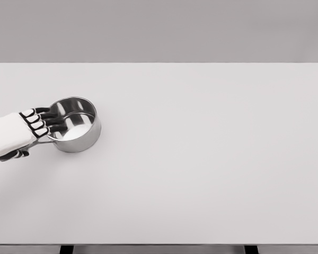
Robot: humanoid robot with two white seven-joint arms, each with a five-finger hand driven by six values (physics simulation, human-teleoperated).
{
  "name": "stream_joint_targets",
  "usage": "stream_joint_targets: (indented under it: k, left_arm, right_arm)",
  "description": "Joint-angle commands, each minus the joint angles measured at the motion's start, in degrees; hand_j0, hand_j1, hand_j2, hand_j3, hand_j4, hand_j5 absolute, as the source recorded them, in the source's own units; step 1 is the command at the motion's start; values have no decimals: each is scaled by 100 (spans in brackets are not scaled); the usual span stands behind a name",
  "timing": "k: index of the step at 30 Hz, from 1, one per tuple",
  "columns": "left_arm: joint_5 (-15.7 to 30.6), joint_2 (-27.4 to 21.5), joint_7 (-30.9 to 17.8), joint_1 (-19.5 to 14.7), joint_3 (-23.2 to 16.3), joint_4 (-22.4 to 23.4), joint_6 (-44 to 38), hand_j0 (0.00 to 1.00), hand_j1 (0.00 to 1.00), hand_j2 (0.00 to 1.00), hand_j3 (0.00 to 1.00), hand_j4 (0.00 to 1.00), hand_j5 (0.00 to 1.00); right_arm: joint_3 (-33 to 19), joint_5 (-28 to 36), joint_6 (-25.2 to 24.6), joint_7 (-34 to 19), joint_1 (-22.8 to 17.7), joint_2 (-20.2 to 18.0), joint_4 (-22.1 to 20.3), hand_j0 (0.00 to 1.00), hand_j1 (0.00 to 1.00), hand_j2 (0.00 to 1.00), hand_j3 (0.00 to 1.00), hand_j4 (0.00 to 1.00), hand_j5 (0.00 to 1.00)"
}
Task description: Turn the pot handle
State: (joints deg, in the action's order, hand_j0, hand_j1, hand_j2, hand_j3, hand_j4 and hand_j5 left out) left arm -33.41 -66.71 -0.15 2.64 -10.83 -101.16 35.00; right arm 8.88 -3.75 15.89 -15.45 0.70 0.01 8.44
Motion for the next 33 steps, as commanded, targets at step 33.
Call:
stream_joint_targets:
  k: [33]
  left_arm:
    - [-236, 370, -2, 35, 284, 606, 0, 100, 100, 100, 100, 100, 100]
  right_arm:
    - [-1, -3, 2, -2, 0, -1, 0, 100, 100, 100, 100, 100, 100]
